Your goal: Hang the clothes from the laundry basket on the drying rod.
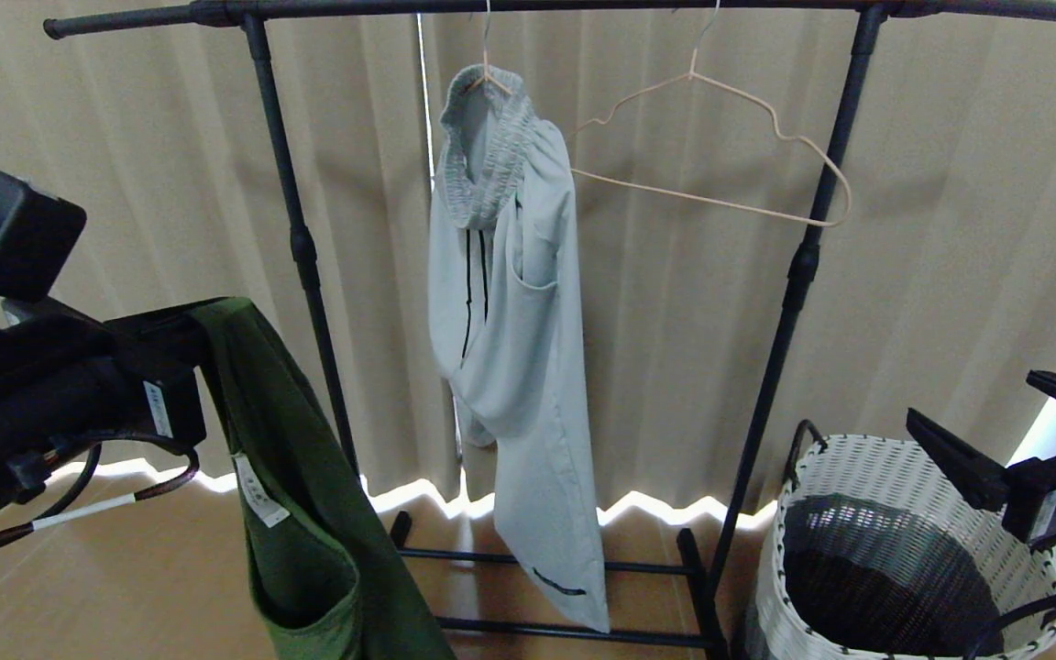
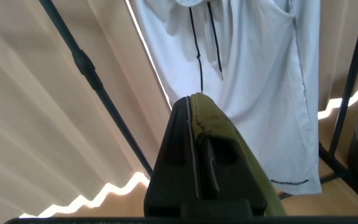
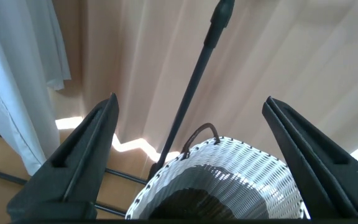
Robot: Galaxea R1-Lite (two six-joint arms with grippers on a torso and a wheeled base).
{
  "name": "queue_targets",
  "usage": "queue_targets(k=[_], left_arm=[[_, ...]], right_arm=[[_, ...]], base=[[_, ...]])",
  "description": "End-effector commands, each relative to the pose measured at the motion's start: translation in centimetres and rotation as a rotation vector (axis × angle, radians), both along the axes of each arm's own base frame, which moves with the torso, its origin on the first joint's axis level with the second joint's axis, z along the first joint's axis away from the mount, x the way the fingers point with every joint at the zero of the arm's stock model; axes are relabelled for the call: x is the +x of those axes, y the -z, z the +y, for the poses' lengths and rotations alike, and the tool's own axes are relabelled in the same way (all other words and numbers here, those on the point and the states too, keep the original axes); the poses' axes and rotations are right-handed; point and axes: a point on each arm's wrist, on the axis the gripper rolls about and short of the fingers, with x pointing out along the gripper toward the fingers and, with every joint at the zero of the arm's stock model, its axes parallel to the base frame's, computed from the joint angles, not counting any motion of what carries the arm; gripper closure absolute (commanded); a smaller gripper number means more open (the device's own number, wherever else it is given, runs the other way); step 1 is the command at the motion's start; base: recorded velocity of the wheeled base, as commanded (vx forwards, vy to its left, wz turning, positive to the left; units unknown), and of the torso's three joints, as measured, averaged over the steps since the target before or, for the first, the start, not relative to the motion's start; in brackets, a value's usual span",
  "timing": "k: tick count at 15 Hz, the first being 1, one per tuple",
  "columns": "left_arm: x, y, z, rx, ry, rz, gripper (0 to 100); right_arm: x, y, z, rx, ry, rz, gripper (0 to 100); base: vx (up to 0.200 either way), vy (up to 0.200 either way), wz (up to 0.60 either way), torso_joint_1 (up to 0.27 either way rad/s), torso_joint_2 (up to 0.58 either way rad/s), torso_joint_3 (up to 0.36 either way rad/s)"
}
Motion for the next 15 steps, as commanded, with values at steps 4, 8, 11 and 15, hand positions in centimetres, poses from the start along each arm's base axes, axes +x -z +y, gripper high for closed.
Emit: queue_targets(k=[4,8,11,15], left_arm=[[0.11,0.33,0.12,0.008,-0.004,0.013,100],[0.05,0.72,0.49,0.013,-0.021,0.023,100],[-0.17,0.89,0.57,0.014,-0.022,0.026,100],[-0.35,1.16,0.67,0.018,-0.024,0.031,100]], right_arm=[[0.2,0.35,0.08,-0.003,-0.003,0.019,0],[0.07,0.22,0.05,-0.001,-0.003,0.01,0],[0.05,0.2,0.04,-0.001,-0.003,0.009,0],[0.02,0.17,0.04,0.0,-0.003,0.007,0]], base=[[0.0,0.0,0.0,0.0,0.0,0.0],[0.0,0.0,0.0,0.0,0.0,0.0],[0.0,0.0,0.0,0.0,0.0,0.0],[0.0,0.0,0.0,0.0,0.0,0.0]])
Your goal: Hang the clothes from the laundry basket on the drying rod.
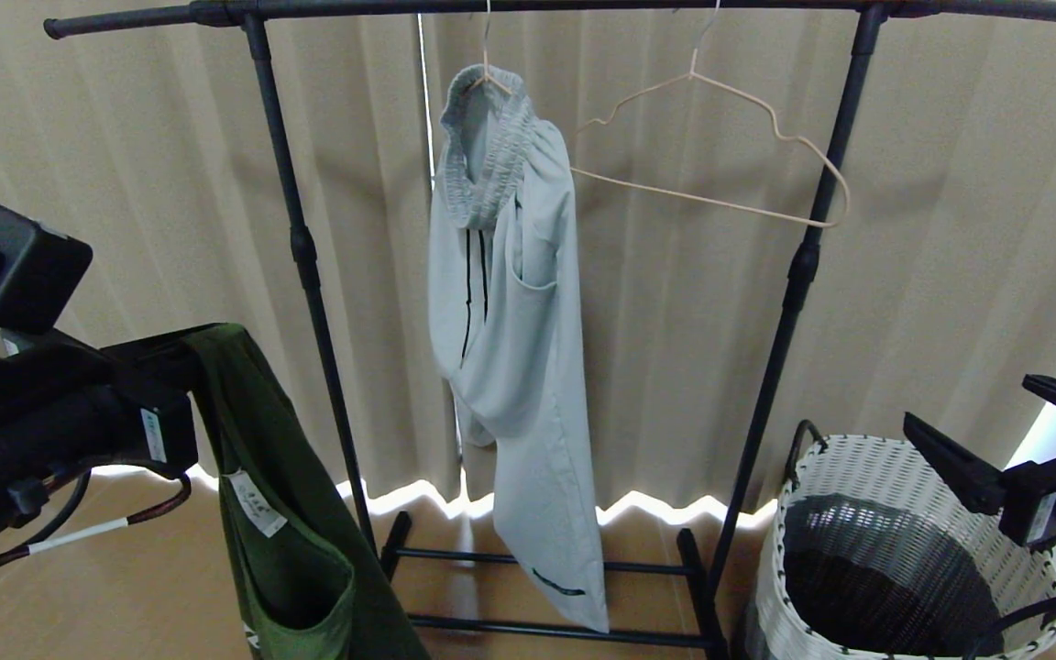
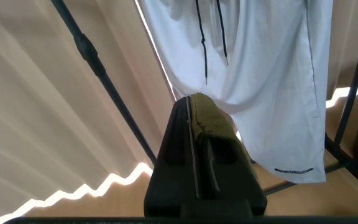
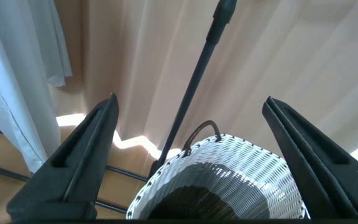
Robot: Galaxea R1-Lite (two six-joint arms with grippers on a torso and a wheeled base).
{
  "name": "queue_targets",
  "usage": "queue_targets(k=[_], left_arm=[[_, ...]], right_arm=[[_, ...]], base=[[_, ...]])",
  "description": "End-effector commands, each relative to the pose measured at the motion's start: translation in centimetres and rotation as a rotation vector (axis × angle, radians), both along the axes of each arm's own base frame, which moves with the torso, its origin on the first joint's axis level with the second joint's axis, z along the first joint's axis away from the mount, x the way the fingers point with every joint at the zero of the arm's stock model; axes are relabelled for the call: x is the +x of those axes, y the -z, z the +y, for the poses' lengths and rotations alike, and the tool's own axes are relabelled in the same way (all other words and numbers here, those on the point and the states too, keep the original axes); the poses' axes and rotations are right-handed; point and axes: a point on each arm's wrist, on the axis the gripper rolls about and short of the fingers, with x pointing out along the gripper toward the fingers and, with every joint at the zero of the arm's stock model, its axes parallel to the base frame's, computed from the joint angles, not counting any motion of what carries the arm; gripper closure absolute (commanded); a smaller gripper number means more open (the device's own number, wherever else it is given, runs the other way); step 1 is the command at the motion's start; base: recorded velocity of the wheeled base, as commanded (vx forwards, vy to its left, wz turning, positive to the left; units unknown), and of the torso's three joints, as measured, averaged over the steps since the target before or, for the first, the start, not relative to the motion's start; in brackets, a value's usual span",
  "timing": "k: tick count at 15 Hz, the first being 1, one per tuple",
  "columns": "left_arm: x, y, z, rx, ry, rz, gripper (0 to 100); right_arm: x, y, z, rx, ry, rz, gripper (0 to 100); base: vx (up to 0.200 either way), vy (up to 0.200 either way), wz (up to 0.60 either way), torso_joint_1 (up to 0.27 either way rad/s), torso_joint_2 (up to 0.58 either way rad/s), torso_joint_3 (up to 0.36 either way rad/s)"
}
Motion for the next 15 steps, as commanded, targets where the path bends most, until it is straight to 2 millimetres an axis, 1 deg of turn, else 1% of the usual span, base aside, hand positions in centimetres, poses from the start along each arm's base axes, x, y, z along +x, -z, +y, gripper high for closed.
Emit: queue_targets(k=[1,5,7,11,12,15], left_arm=[[-0.07,0.01,0.02,0.0,-0.001,-0.001,100],[-0.1,0.01,0.03,0.0,-0.001,-0.002,100],[-0.14,-0.02,0.05,-0.001,-0.001,-0.004,100],[-0.18,0.25,0.06,0.002,-0.001,0.005,100],[-0.2,0.34,0.07,0.003,-0.001,0.008,100],[-0.22,0.66,0.07,0.007,-0.001,0.018,100]], right_arm=[[0.0,-0.03,0.01,0.001,-0.001,-0.002,0],[-0.06,0.13,-0.01,0.0,-0.001,0.004,0],[-0.08,0.18,-0.01,-0.001,-0.001,0.006,0],[-0.08,0.18,-0.01,-0.001,-0.001,0.006,0],[-0.02,0.22,0.0,-0.002,-0.001,0.009,0],[-0.11,0.26,-0.02,-0.002,-0.001,0.009,0]], base=[[0.0,0.0,0.0,0.051,-0.12,-0.032],[0.0,0.0,0.0,0.144,-0.18,-0.22],[0.0,0.0,0.0,0.212,-0.59,-0.254],[0.0,0.0,0.0,0.085,-0.54,-0.254],[0.0,0.0,0.0,0.246,-0.49,-0.256],[0.0,0.0,0.0,0.357,-0.46,-0.258]])
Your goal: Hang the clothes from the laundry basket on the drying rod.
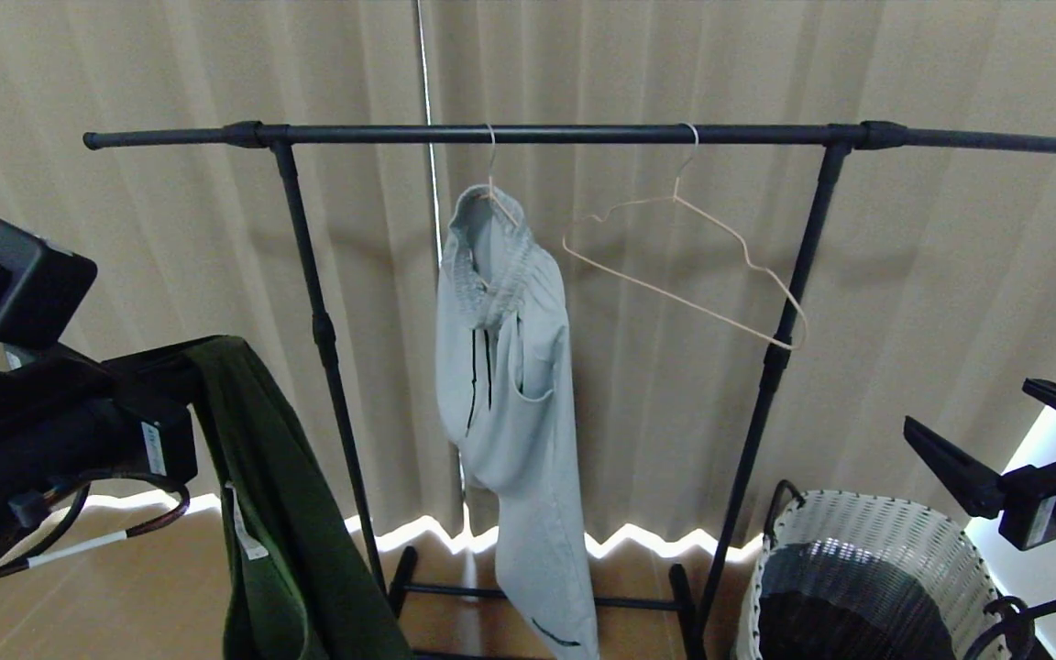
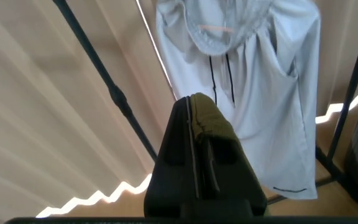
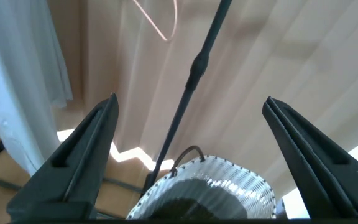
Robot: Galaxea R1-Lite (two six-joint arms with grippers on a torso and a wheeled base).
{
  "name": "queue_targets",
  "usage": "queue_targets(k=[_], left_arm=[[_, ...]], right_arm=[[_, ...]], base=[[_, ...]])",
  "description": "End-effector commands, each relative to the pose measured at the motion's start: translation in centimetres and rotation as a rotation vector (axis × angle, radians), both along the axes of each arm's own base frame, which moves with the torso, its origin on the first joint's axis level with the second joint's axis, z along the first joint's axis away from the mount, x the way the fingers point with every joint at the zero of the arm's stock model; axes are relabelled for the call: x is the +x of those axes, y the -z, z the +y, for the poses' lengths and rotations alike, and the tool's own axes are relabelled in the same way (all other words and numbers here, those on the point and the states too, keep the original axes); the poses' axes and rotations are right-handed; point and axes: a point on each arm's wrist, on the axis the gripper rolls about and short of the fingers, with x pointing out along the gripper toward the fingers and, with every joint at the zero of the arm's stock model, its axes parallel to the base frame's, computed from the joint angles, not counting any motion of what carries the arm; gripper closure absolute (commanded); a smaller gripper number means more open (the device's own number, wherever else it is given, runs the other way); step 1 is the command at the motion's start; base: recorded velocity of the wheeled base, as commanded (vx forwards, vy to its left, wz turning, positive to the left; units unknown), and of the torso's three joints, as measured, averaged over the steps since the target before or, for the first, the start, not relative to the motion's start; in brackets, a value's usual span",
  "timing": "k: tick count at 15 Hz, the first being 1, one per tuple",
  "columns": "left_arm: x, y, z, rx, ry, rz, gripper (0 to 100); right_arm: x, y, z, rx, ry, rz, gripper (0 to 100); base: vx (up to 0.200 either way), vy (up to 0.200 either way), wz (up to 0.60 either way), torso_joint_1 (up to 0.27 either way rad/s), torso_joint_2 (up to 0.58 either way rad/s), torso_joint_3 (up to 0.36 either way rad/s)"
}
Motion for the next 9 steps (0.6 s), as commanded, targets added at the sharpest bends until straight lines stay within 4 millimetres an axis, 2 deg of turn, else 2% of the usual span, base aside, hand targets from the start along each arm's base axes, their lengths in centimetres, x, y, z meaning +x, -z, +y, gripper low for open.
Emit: queue_targets(k=[1,9], left_arm=[[0.02,0.17,-0.01,0.002,0.0,0.005,100],[-0.7,0.65,0.24,0.005,0.0,0.011,100]], right_arm=[[-0.02,0.02,0.0,0.0,-0.001,0.0,0],[-0.85,0.91,-0.19,-0.005,-0.002,0.024,0]], base=[[0.0,0.0,0.0,0.261,-0.48,-0.266],[0.0,0.0,0.0,0.244,-0.51,-0.264]])
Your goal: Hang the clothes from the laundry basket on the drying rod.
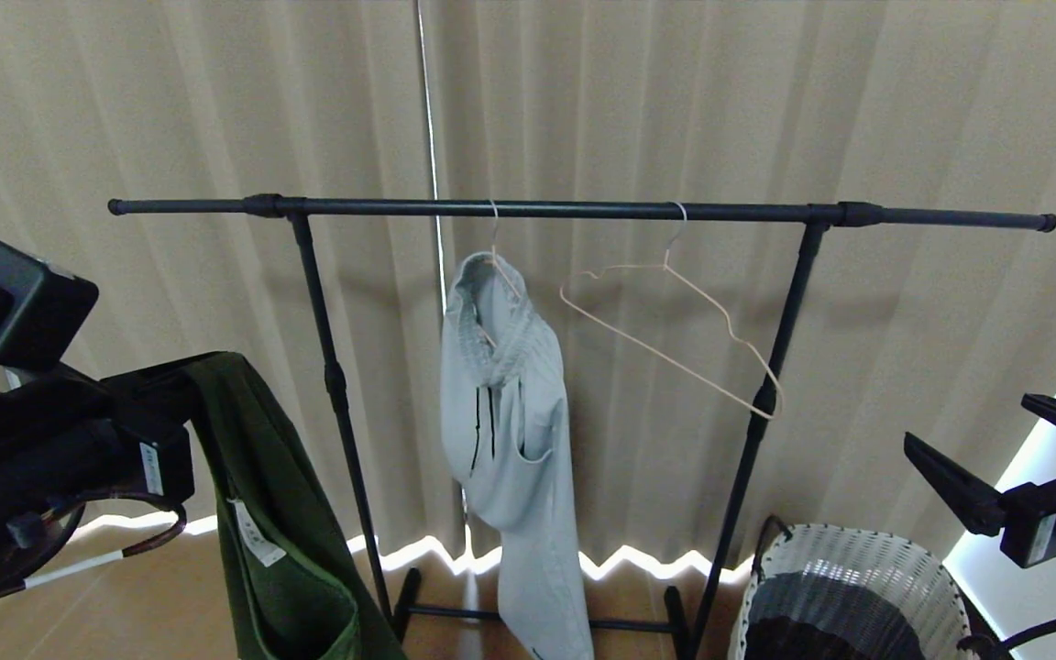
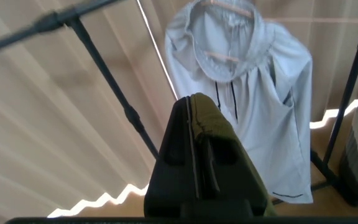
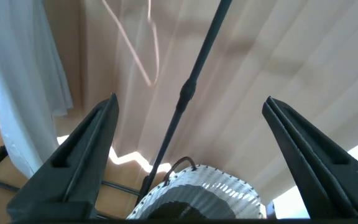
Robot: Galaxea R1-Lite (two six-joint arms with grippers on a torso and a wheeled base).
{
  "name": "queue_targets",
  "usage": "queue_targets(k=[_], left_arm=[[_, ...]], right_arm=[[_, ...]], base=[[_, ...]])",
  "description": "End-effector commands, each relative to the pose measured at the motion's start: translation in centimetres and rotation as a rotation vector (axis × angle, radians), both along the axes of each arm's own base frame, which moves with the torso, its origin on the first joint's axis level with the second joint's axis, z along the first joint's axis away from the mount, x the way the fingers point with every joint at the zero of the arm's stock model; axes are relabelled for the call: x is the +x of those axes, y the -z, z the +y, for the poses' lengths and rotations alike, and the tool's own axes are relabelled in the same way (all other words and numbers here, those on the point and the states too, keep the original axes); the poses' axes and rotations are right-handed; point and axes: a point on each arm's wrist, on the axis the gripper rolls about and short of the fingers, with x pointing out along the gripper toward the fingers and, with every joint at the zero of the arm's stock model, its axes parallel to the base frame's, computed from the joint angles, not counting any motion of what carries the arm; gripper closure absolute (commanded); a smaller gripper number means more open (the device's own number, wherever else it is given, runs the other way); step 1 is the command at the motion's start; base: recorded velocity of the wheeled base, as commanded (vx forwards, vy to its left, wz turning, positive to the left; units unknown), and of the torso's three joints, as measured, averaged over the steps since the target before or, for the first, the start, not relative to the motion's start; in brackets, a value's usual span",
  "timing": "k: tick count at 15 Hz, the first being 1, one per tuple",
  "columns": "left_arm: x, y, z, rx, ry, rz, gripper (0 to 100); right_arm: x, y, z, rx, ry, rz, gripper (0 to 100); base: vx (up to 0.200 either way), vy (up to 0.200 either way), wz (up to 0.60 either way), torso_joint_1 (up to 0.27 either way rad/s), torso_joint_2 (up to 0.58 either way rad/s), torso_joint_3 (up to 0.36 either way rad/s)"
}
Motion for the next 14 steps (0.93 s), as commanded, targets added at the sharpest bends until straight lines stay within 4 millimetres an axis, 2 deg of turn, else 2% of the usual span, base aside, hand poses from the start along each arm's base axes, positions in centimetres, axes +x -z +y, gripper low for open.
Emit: queue_targets(k=[1,3,5,6,8,10,14], left_arm=[[-0.6,-0.2,0.2,-0.005,0.001,-0.015,100],[-0.8,0.0,0.3,-0.004,0.001,-0.012,100],[-1.0,0.5,0.4,0.0,0.001,0.0,100],[-1.3,0.7,0.4,0.002,0.004,0.002,100],[-1.7,0.8,0.6,0.003,0.003,-0.001,100],[-2.4,1.5,1.1,0.017,-0.011,0.006,100],[-2.6,2.4,1.4,0.037,-0.028,0.029,100]], right_arm=[[-0.3,0.4,-0.1,-0.007,0.0,0.015,0],[-0.1,0.1,0.0,-0.007,-0.006,0.012,0],[0.7,0.0,0.3,-0.025,-0.032,0.095,0],[0.9,-0.3,0.6,-0.025,-0.083,0.206,0],[1.0,-0.9,0.9,0.025,-0.183,0.332,0],[1.5,-1.5,1.1,0.028,-0.197,0.466,0],[2.1,-1.4,1.2,0.024,-0.191,0.467,0]], base=[[0.0,0.0,0.0,0.251,-0.53,-0.281],[0.0,0.0,0.0,0.263,-0.54,-0.273],[0.0,0.0,0.0,0.256,-0.55,-0.268],[0.0,0.0,0.0,0.144,-0.29,-0.129],[0.0,0.0,0.0,0.073,-0.13,-0.068],[0.0,0.0,0.0,0.016,-0.03,-0.018],[0.0,0.0,0.0,0.0,0.0,0.0]])
